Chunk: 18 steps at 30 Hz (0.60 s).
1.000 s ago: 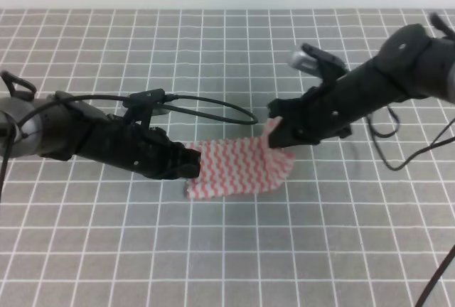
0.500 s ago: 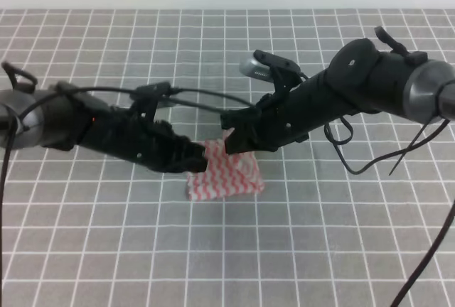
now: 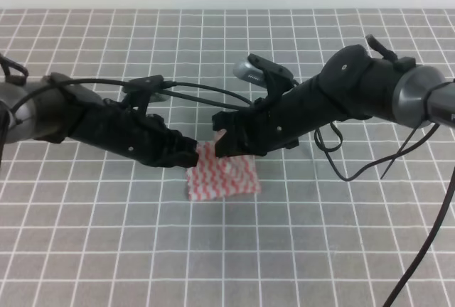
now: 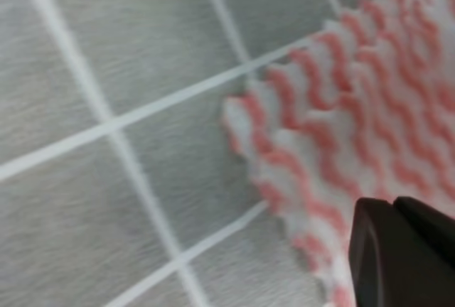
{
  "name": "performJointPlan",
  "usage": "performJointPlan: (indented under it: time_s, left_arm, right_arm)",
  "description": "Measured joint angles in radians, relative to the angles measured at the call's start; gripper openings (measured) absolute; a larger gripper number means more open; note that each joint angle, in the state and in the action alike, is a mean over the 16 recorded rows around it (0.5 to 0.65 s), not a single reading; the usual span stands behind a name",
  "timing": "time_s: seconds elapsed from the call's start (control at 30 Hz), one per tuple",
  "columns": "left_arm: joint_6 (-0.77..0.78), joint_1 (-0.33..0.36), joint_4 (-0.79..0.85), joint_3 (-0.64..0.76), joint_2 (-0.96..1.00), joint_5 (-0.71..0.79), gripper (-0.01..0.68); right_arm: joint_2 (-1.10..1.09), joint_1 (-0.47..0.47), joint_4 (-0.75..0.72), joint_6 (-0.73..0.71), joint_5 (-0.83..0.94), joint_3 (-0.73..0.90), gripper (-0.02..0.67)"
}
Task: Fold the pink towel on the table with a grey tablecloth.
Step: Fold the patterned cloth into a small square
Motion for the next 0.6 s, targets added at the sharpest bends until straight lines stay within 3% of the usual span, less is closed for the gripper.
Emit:
performJointPlan:
  time_s: [0.6]
  left_arm:
    - [-0.018, 0.024, 0.029, 0.0, -0.001, -0.007, -0.001]
  right_arm:
    - [0.015, 0.029, 0.036, -0.019, -0.022, -0.007, -0.015]
